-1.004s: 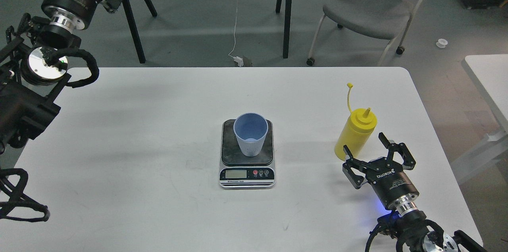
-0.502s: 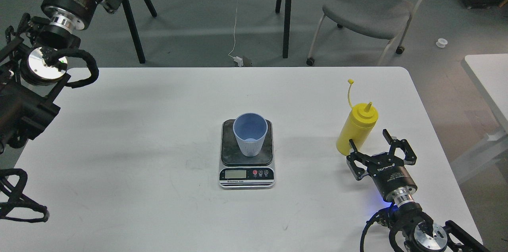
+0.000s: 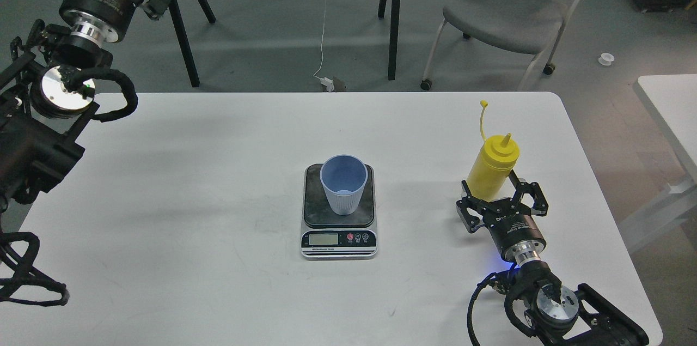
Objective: Pour seasoning into cup on scale with both arms
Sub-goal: 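Move the right gripper to the yellow squeeze bottle and grasp it, then lift the yellow bottle and tilt its nozzle toward the cup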
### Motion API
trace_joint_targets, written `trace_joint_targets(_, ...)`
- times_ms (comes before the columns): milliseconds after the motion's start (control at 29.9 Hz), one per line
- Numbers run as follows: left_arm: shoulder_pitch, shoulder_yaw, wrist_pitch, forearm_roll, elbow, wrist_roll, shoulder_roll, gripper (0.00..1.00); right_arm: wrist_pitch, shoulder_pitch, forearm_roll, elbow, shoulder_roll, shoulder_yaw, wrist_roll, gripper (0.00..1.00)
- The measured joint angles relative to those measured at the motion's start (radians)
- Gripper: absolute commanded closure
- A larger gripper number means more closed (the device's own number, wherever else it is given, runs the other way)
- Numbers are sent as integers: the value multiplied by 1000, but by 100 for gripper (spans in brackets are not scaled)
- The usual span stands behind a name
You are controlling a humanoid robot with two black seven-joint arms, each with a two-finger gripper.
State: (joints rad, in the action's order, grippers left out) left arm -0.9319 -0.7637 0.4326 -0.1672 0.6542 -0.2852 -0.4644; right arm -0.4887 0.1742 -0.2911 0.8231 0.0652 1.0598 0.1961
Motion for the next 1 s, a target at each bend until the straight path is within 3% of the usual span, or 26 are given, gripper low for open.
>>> trace_joint_targets(100,-1,0,0,0,1,0,-3,1,0,5,2,0,0,-1,6,29)
trace_joint_targets(335,-1,-2,1,0,1,-1,-3,1,0,20,10,8,0,-14,6,56)
trace_joint_targets(569,-2,-8,1,0,1,-2,-2,1,0,63,11,44,12,-3,8,59)
trace_joint_targets(703,-3,-12,1,-1,5,-4,-3,1,0,95,36,133,109,4,10,59)
trace_joint_targets(1004,-1,-14,0,-2,36,-6,-14,1,7,148,491,339,271,18,19,60)
